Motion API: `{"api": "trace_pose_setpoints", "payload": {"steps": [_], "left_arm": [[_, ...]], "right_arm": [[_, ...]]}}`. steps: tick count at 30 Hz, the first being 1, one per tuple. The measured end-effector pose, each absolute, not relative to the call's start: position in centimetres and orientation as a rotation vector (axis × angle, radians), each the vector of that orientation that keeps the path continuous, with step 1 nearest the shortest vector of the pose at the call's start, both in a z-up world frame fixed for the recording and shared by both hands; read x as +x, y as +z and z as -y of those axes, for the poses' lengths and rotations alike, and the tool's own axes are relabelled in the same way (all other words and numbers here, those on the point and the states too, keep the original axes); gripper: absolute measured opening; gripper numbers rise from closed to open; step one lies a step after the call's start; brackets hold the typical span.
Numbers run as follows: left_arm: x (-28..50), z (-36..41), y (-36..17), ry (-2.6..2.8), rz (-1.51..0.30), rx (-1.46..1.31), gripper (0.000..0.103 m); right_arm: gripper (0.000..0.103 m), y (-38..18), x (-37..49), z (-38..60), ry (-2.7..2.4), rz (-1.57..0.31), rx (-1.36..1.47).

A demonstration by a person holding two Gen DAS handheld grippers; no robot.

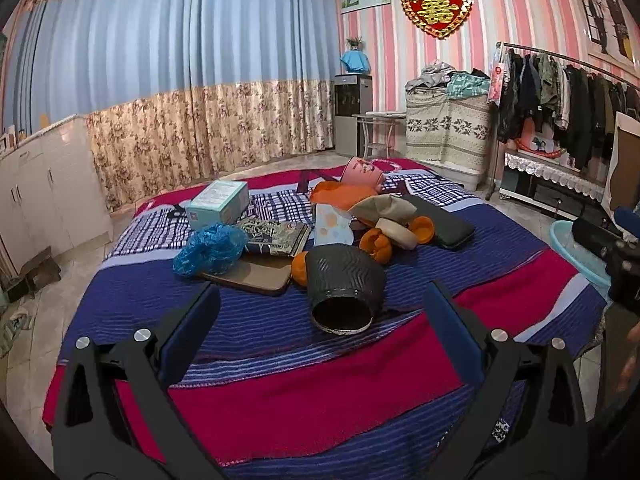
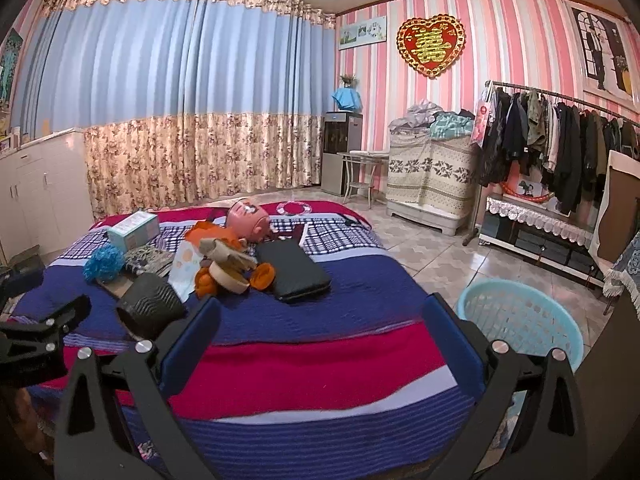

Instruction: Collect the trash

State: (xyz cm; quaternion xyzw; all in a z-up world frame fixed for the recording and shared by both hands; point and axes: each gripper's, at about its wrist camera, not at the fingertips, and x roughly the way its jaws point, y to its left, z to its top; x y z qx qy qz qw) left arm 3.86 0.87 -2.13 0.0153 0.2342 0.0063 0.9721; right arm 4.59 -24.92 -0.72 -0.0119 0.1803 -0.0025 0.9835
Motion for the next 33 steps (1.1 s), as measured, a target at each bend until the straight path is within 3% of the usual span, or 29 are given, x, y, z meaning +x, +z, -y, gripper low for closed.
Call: {"api": "trace_pose_setpoints", "payload": {"steps": [22,24,26,33], "left_arm": [[14.8,-0.2,-7.6,-0.077,-0.698,0.055,0.097],[15.2,0.1,-7.9,-0.107,-0.728,0.057,0.089],[15.4,0.2,-8.3,-0.131,-0.752,0.062,0.073],[13.5,-1.6,-6.7,-0.146,-0.691,0.011,0.072]], "right_arm": [[0.099,-4.6,11.8,27.0,-0.083,-0.539,-0.039],[0.099,-4.9,12.5,26.6,-0.070,-0.551,-0.041],[0.099,-5.1,13.2,26.2,-0.046,-0.563,-0.038],[0.099,-5.4,15.9,22.2,0.056,-0.582,-0.092]]}}
